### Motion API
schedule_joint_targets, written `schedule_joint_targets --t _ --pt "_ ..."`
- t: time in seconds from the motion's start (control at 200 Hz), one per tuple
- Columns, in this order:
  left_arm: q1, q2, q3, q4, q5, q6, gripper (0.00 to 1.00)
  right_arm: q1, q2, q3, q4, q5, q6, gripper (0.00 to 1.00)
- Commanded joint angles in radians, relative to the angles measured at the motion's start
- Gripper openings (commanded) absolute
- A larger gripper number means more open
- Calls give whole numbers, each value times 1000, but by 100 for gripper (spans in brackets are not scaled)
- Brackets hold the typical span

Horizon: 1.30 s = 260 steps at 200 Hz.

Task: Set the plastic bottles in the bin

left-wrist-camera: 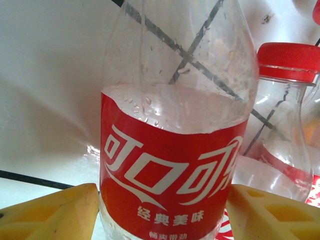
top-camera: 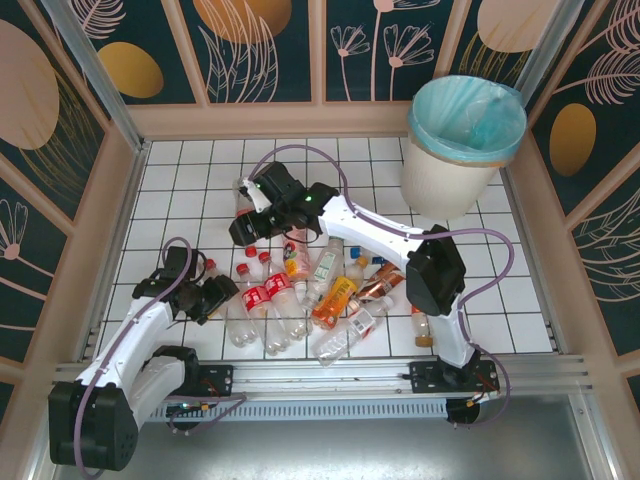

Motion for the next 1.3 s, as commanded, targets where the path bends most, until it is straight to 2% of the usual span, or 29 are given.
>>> schedule_joint_targets --t 0.0,0.3,0.53,0.726,0.866,1.111,1.196,1.296 --pt "-5 7 -16 8 -40 -25 71 -9 -54 -22 22 -15 4 72" --pt "-20 60 -15 62 -42 -42 71 -30 -68 -53 37 -37 1 72" --pt "-20 44 -9 62 -72 -40 66 -41 -86 -69 43 -37 -1 74" --pt "-21 -16 14 29 -135 -50 61 -45 -99 -73 55 -43 7 74" --pt "-21 -36 89 -23 -200 -31 60 -45 -104 -41 41 -46 3 74" --pt "-20 -49 356 -119 -447 132 58 -50 -190 -33 102 -63 5 73" --pt "-21 -46 435 -92 -479 231 57 -67 -218 -9 107 -111 1 73" --pt "-21 -20 538 -29 -461 384 50 -96 -253 13 118 -140 2 71"
